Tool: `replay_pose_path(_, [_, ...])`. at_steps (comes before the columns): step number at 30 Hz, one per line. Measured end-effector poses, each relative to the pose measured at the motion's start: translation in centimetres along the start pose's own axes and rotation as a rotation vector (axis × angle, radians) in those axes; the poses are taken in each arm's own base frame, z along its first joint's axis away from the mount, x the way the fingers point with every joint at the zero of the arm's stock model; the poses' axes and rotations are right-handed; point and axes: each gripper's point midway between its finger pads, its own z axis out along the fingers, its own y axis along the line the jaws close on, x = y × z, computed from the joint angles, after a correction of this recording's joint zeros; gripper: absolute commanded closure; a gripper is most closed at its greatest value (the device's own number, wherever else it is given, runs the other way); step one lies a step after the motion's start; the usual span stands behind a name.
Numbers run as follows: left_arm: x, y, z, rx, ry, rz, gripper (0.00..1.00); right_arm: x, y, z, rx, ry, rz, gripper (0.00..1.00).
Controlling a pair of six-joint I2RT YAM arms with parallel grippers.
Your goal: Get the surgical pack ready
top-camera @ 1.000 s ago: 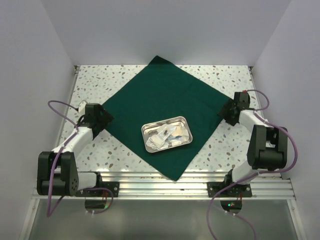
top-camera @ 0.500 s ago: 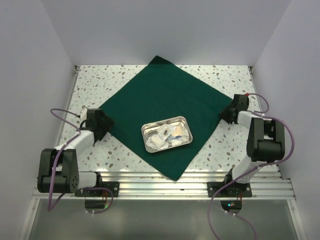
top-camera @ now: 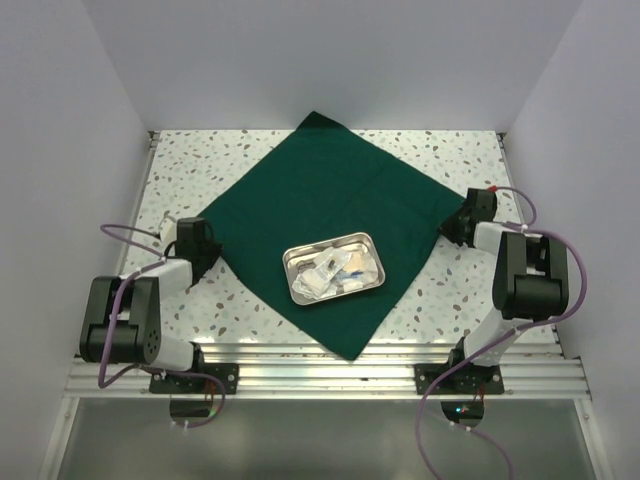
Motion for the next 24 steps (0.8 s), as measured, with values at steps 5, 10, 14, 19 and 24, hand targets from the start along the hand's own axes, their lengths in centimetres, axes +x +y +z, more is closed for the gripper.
replay_pose_path(5, [-0.3,-0.1,0.6,-0.002,-0.008,0.006,1.00,0.0,0.0,0.0,-0.011,-0.012,0.005,1.00])
replay_pose_path(10, [-2.1,-0.3,1.9,-0.005,-0.011,-0.005,1.00,1.2,-0.9,-1.2,-0.025,-0.026,0.018,1.00])
replay_pose_path(14, [-3.5,-1.0,3.2,0.007,0.000,0.018,1.00,2.5,-1.6,-2.6,-0.026,-0.022,0.023,1.00])
replay_pose_path(19, [-3.6,-1.4,3.6,0.023,0.010,0.047,1.00,3.1,-2.2,-3.9,-0.029,-0.027,0.027,1.00])
replay_pose_path(24, [-3.4,-0.9,3.1,0.037,0.006,0.106,0.84,3.0,-2.3,-4.1,-0.021,-0.029,0.019,1.00])
